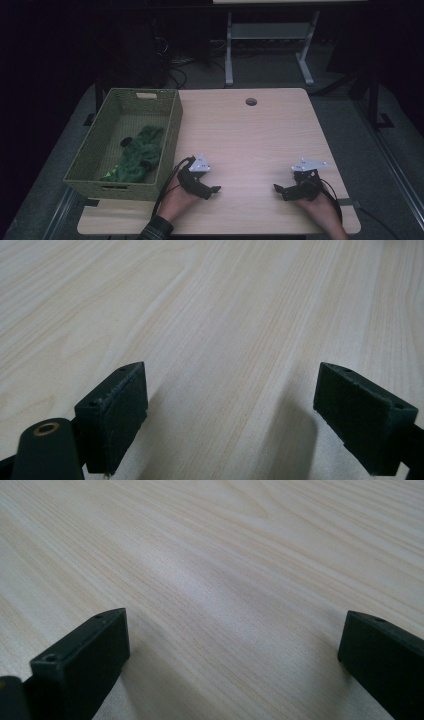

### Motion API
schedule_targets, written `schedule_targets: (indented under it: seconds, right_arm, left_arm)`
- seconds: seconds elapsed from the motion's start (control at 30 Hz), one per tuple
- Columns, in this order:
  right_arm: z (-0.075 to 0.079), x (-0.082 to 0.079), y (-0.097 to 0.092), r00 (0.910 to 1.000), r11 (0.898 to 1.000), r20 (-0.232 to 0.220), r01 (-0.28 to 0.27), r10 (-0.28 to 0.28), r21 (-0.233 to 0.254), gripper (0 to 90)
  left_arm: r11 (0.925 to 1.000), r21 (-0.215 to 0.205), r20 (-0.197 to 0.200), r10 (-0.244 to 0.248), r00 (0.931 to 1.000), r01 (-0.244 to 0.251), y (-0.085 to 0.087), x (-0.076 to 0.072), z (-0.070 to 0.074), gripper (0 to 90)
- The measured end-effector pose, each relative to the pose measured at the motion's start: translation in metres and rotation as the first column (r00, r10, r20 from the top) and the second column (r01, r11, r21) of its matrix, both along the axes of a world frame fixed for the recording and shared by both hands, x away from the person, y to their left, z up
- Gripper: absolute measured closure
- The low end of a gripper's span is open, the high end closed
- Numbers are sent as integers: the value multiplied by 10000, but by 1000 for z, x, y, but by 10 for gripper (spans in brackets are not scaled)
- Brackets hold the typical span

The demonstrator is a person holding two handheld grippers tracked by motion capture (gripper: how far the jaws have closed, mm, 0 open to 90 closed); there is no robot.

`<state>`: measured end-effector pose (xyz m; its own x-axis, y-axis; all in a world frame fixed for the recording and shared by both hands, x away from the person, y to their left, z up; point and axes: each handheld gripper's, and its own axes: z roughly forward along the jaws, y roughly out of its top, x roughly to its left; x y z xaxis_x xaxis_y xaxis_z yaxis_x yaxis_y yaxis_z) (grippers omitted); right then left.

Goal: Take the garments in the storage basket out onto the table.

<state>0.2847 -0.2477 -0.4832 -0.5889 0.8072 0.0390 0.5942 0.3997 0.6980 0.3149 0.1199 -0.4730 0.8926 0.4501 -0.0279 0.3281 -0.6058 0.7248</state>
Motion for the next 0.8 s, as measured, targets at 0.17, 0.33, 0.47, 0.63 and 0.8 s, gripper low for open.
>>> schedule_targets:
  seconds: [0.17, 0.33, 0.47, 0.63, 0.8]
  right_arm:
    - [0, 0, 0, 10000, 10000, 0, 0, 0, 1, 0]
    - [0, 0, 0, 10000, 10000, 0, -2, 2, -1, 0]
    - [0, 0, 0, 10000, 10000, -1, 0, 0, 4, 0]
    - [0, 0, 0, 10000, 10000, 6, 4, -4, 8, 0]
    - [0, 0, 0, 10000, 10000, 6, 6, -6, 10, 0]
  left_arm:
    - [9999, -108, -90, 38, 10000, -39, -1, 0, 3, 134]
    - [10000, 78, 12, 20, 10000, -20, -1, 1, 9, 134]
    - [9998, -130, 33, 122, 9999, -122, 1, 1, 13, 134]
    - [9997, -90, 10, 208, 9998, -208, -1, 1, 17, 136]
    - [9999, -116, 103, 123, 9999, -121, 0, 3, 24, 136]
